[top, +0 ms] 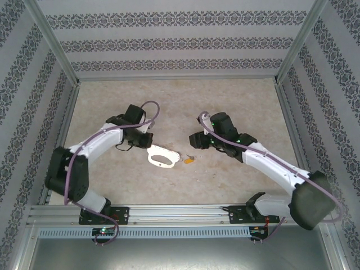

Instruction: Put the keys on the keyring

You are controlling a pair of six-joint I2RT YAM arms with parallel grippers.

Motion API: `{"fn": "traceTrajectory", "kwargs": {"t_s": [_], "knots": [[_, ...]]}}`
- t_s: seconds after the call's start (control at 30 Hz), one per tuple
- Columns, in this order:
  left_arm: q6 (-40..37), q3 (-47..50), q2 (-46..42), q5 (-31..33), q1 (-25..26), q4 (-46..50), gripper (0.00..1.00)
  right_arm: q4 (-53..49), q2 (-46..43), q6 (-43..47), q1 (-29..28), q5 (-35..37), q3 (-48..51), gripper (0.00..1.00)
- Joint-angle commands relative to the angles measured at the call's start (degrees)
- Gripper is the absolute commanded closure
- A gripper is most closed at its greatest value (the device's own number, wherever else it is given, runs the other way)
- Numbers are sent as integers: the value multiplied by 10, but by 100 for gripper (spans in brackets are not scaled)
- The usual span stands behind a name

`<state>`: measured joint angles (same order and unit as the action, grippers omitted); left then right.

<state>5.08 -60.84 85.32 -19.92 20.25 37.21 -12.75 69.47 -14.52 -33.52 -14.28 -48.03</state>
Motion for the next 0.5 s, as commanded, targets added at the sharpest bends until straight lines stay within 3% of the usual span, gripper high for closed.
{"fn": "traceTrajectory", "kwargs": {"t_s": [0.0, 0.27, 0.47], "knots": [[-73, -27, -71, -34, 0, 33, 100, 37, -40, 70, 2, -53, 7, 51], [-171, -43, -205, -180, -2, -7, 100, 64, -56, 121, 29, -185, -66, 45], [-173, -101, -221, -261, -2, -39, 100, 26, -13, 155, 37, -283, -173, 45]]}}
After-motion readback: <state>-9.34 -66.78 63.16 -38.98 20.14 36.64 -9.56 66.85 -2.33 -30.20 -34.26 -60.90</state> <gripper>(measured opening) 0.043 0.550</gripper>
